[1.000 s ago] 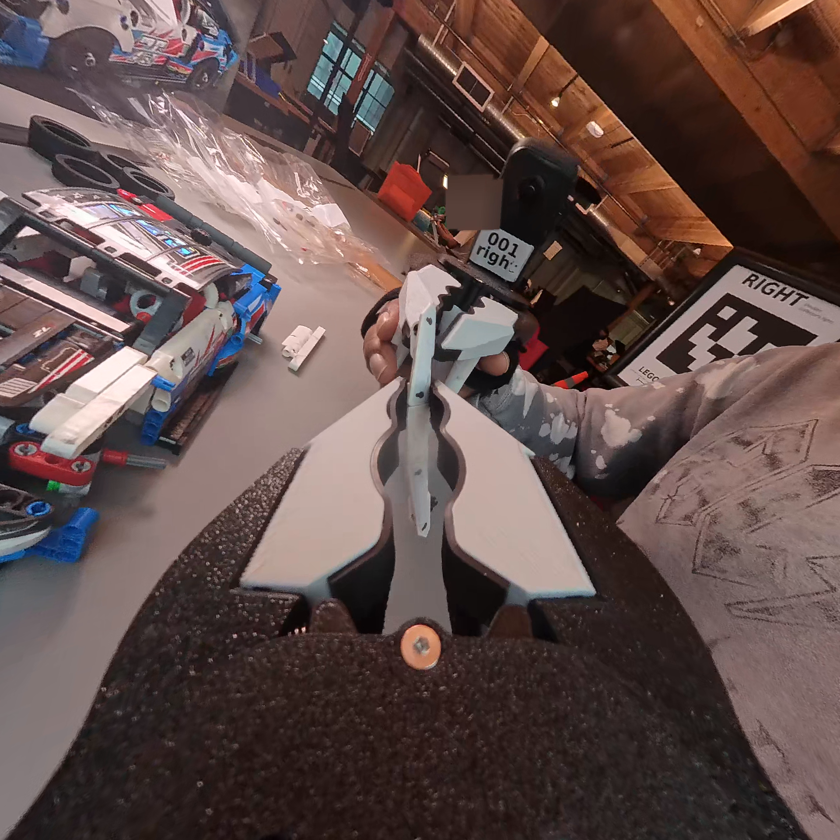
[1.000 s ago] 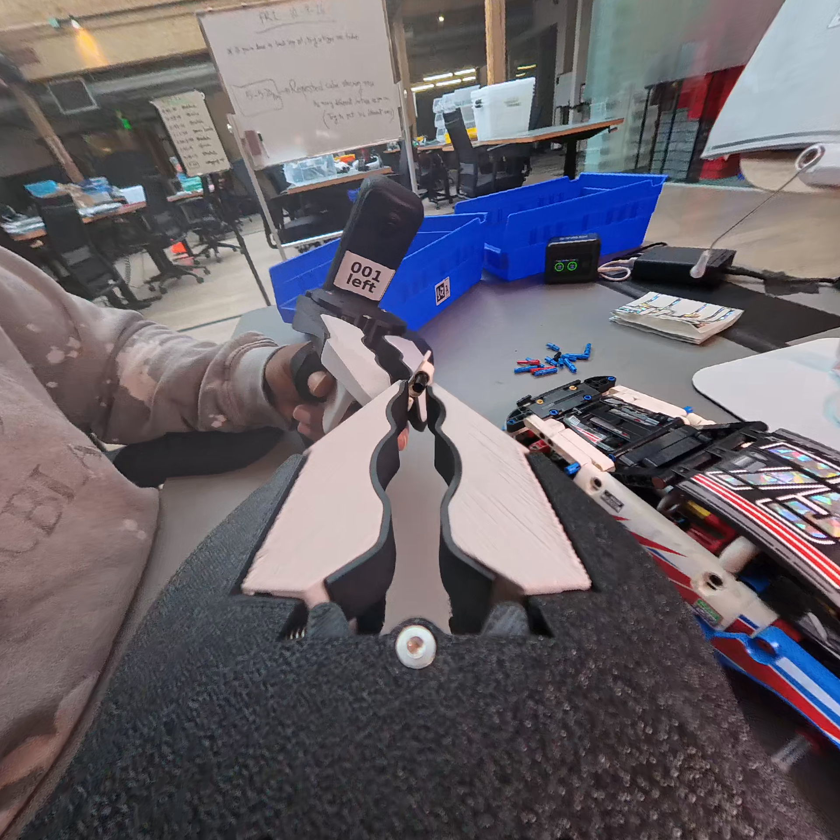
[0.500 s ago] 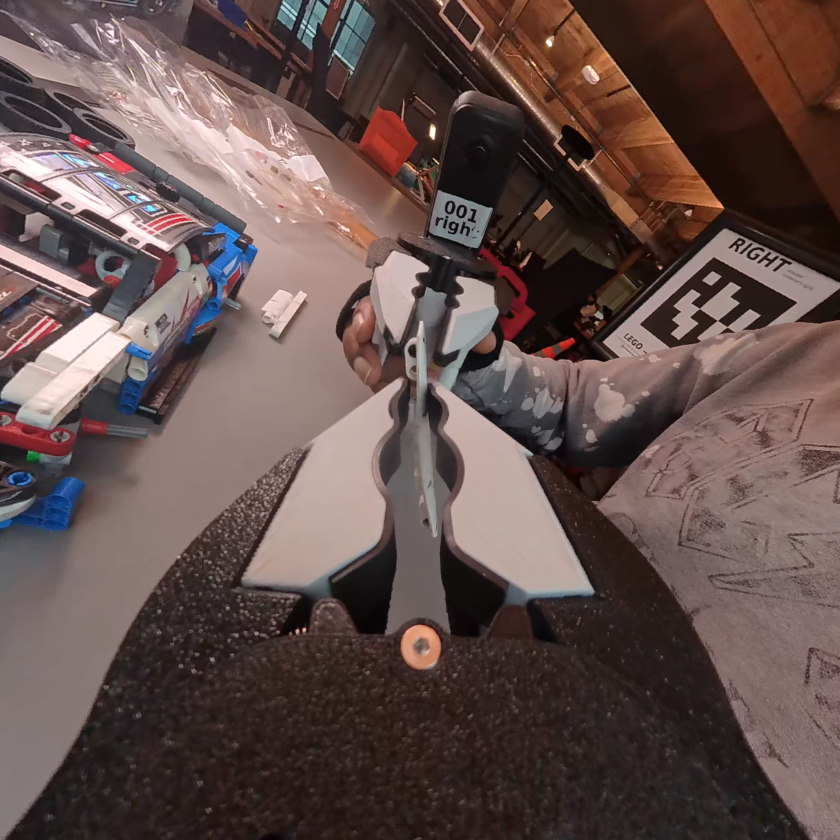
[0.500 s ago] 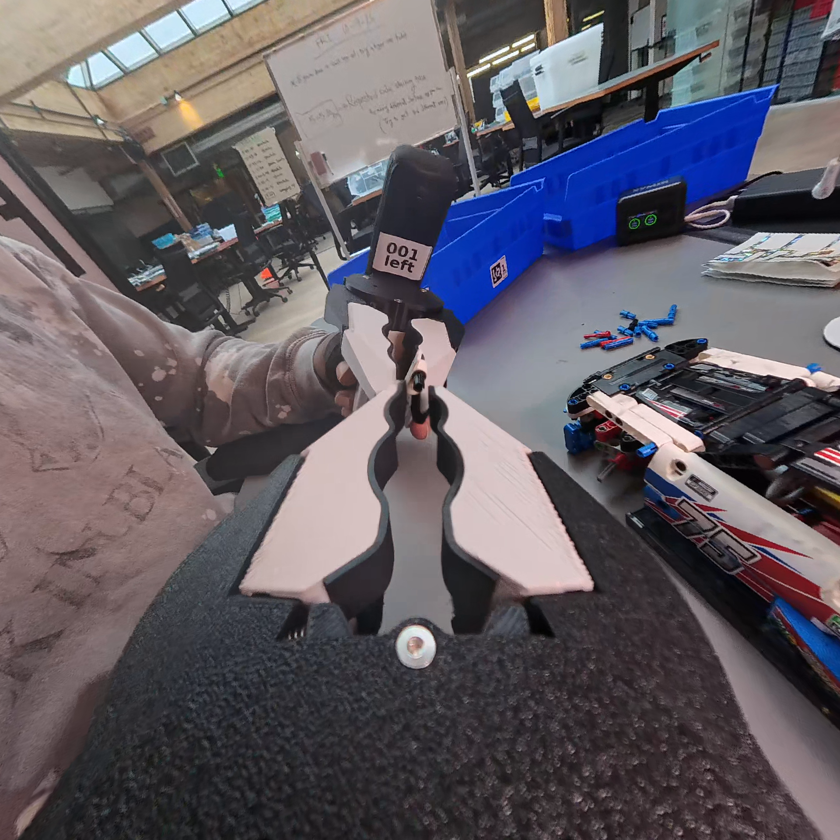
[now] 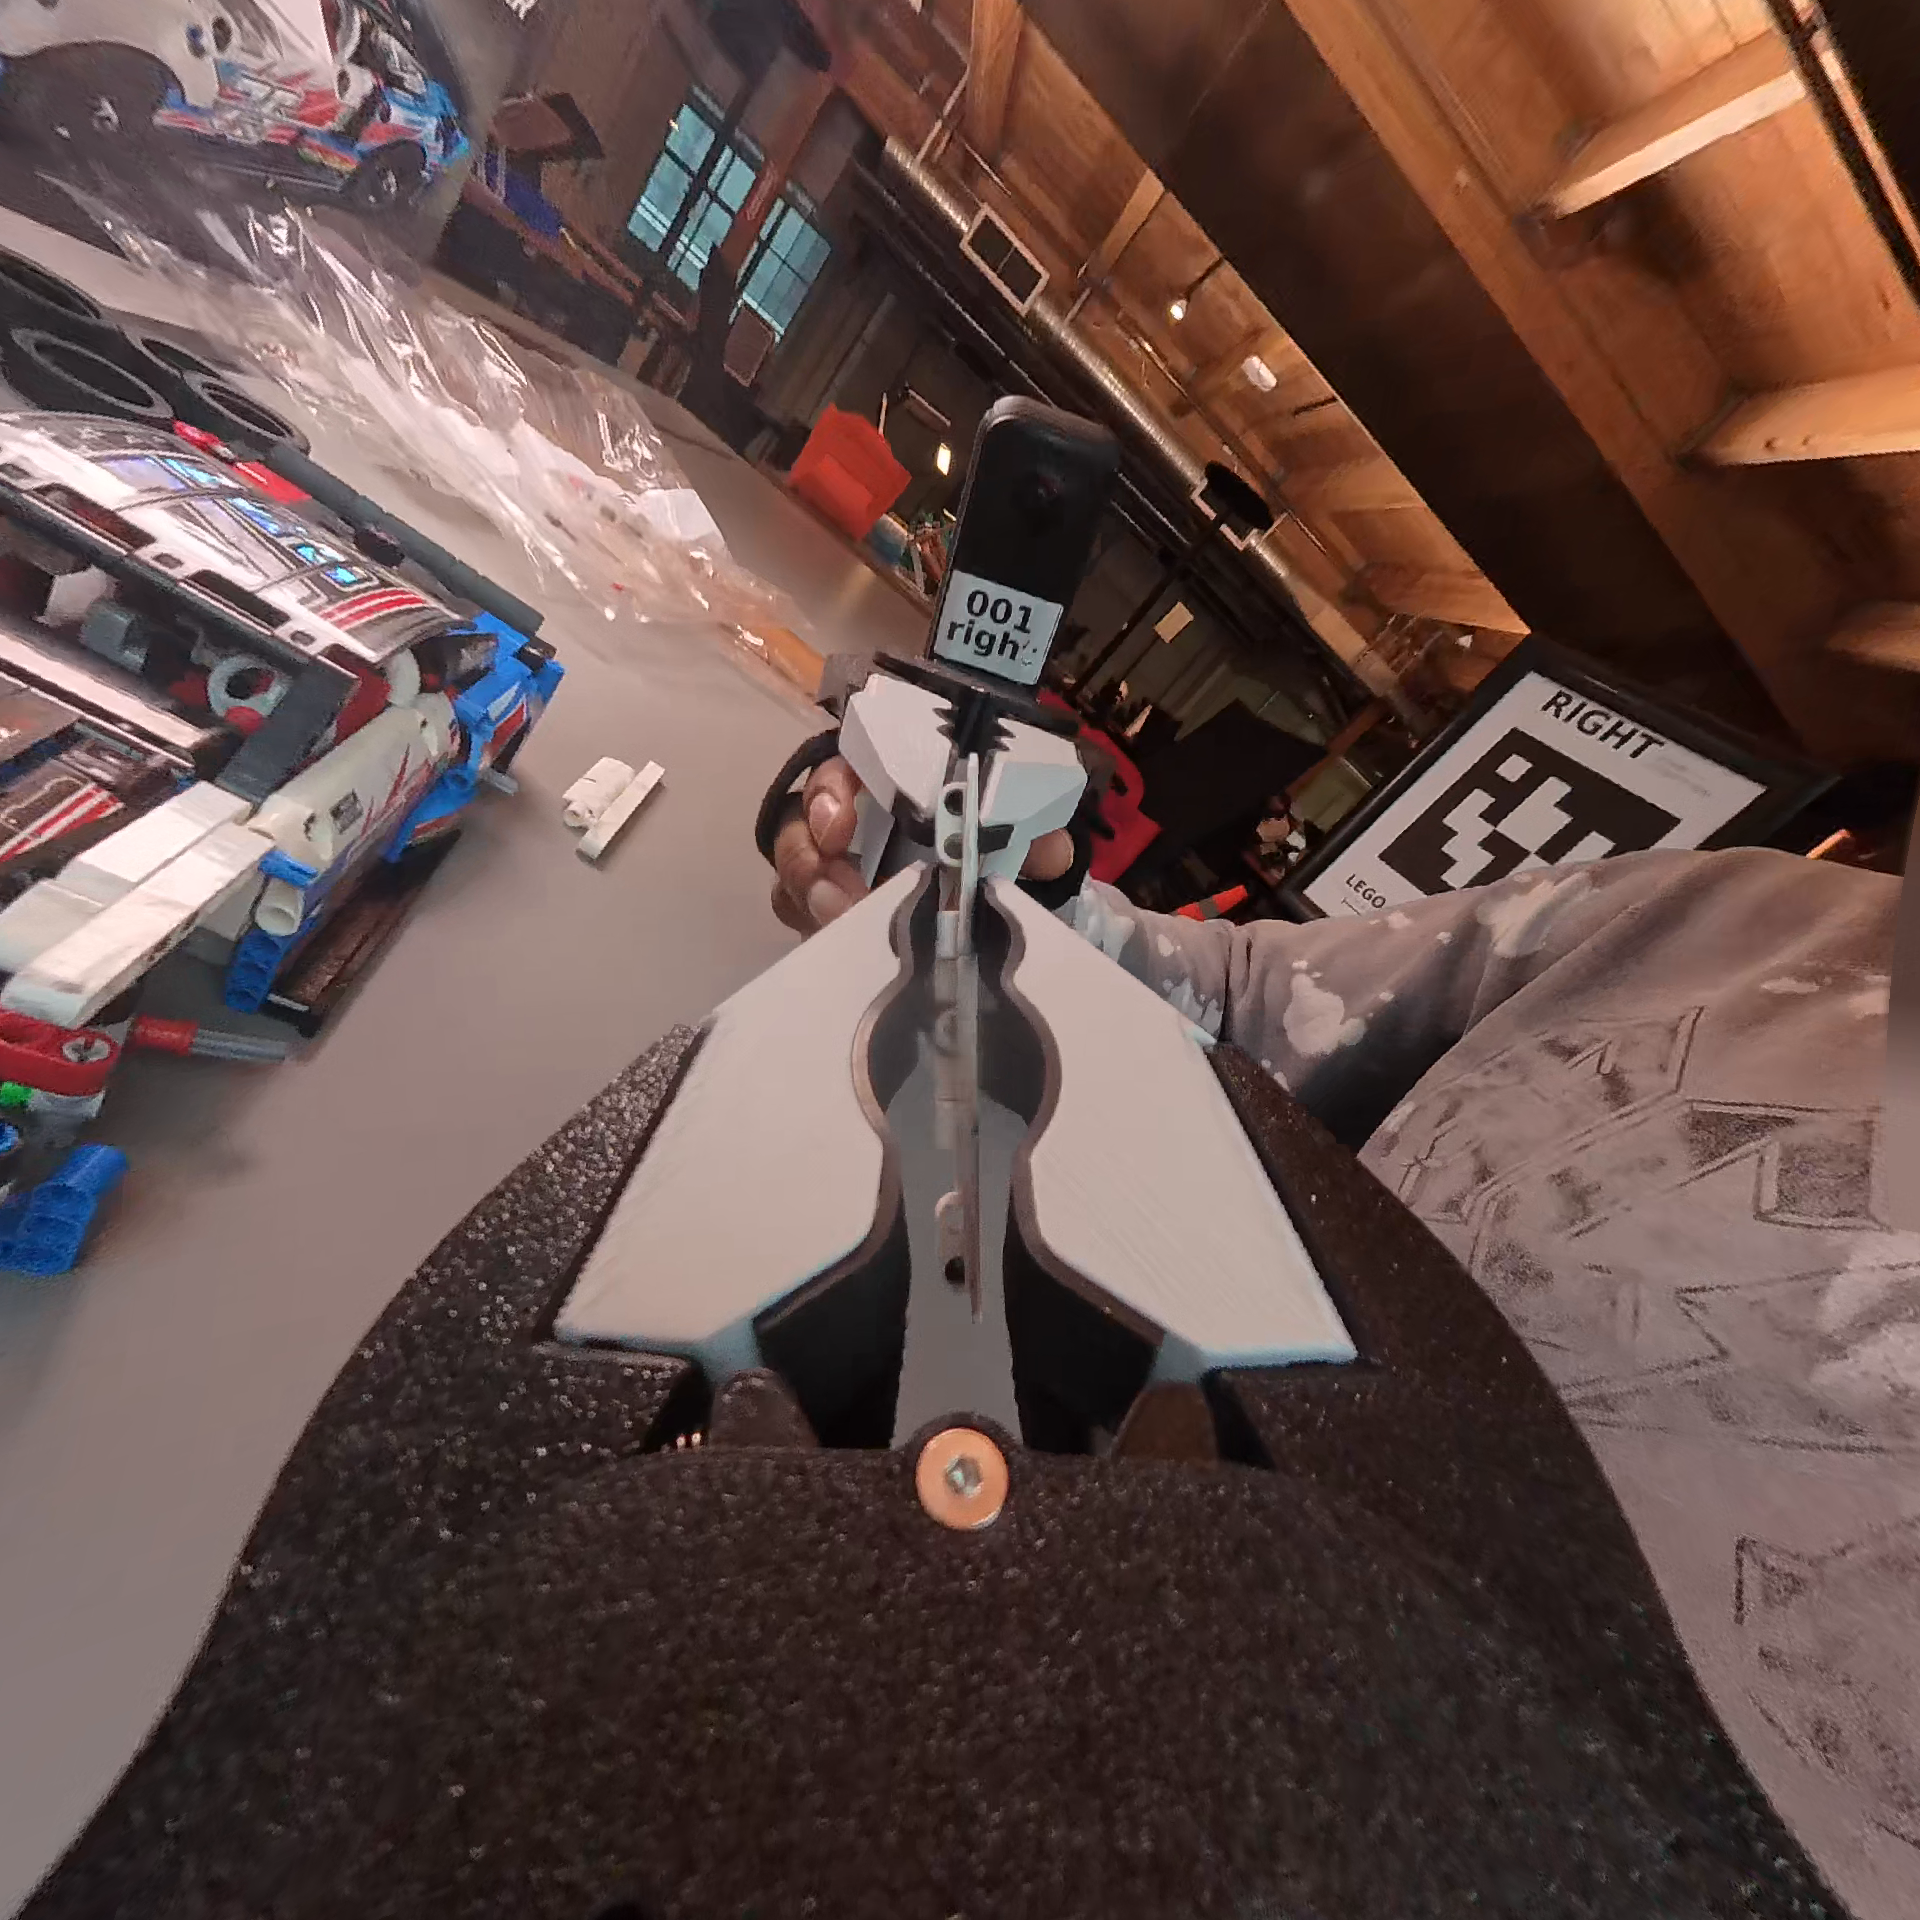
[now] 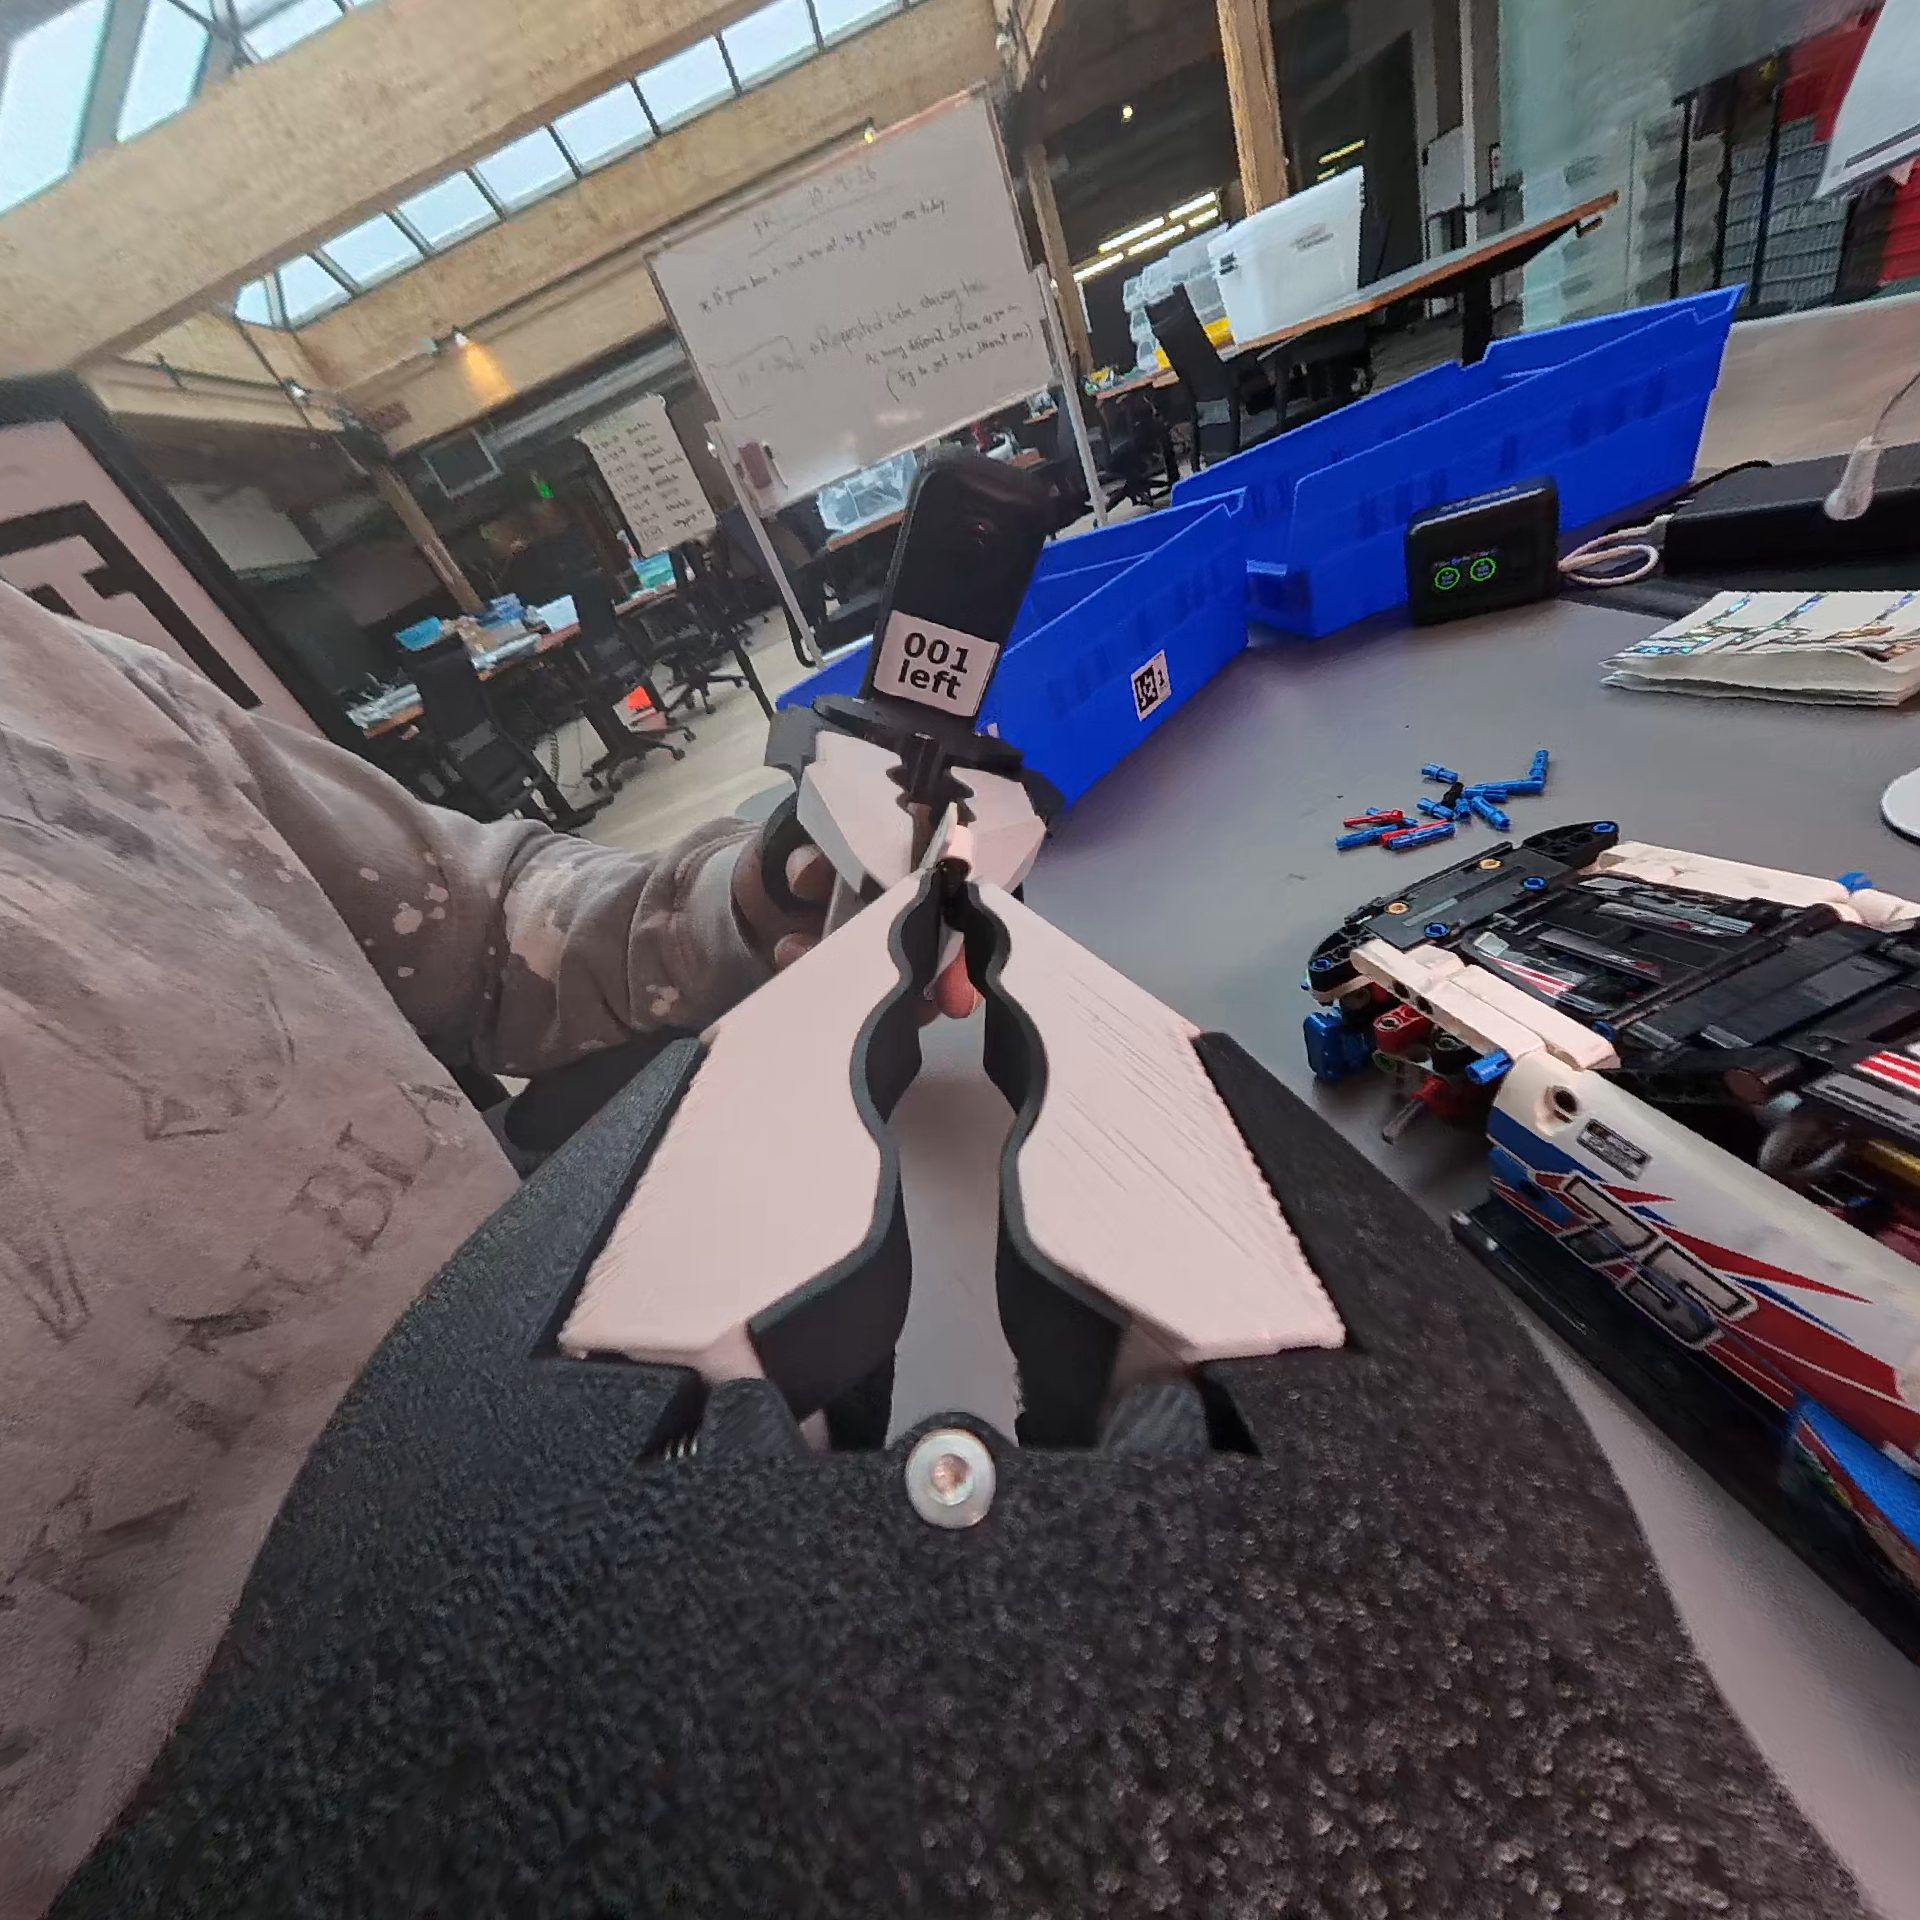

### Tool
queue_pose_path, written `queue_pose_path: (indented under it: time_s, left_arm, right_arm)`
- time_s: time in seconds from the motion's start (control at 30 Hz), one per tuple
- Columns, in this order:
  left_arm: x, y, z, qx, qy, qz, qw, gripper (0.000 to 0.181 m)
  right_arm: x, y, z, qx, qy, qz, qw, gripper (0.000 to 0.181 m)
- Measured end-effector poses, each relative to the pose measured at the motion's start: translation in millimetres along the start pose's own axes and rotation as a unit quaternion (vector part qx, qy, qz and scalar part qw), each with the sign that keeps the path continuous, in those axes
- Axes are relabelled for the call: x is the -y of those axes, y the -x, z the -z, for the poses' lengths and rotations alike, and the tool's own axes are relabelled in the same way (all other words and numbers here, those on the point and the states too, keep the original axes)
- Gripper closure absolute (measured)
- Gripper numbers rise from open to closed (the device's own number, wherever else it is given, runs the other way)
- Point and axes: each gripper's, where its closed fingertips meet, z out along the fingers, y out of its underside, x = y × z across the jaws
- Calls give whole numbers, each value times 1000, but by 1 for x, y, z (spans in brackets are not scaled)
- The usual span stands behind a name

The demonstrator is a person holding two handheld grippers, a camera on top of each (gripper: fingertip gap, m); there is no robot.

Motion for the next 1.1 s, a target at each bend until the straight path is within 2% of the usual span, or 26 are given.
queue_pose_path:
  time_s: [0.17,0.37,0.4,0.43,0.47,0.53,0.63,0.7,0.77,0.83,0.93,0.97,1.03,1.1]
  left_arm:
    - [12,-1,3,12,-44,-3,999,178]
    - [20,3,8,21,-73,-3,997,177]
    - [37,3,19,14,-124,9,992,178]
    - [62,7,42,10,-188,31,982,179]
    - [81,9,65,25,-226,13,974,181]
    - [75,-1,67,45,-181,-49,981,177]
    - [64,1,50,35,-164,-22,986,178]
    - [58,8,42,41,-144,-8,989,177]
    - [49,22,38,65,-127,3,990,177]
    - [46,31,38,59,-145,59,986,178]
    - [42,39,36,46,-166,119,978,178]
    - [41,39,34,37,-168,132,976,177]
    - [40,36,33,18,-172,151,973,178]
    - [38,32,29,2,-168,158,973,177]
  right_arm:
    - [9,0,-2,18,-54,-50,997,179]
    - [6,-4,-4,22,-74,-76,994,180]
    - [5,-5,-3,18,-73,-75,994,181]
    - [-3,-11,1,2,-60,-73,996,180]
    - [-6,-17,7,-10,-67,-88,994,180]
    - [4,-9,10,6,-83,-93,992,180]
    - [-7,-2,-10,-16,-11,-29,999,179]
    - [-39,-13,-15,-62,105,47,991,179]
    - [-76,-33,-7,-126,228,128,957,178]
    - [-101,-43,3,-158,318,200,913,175]
    - [-121,-49,11,-169,385,228,878,166]
    - [-121,-50,11,-173,383,233,877,163]
    - [-113,-46,10,-163,357,213,895,157]
    - [-86,-36,1,-142,271,164,938,154]
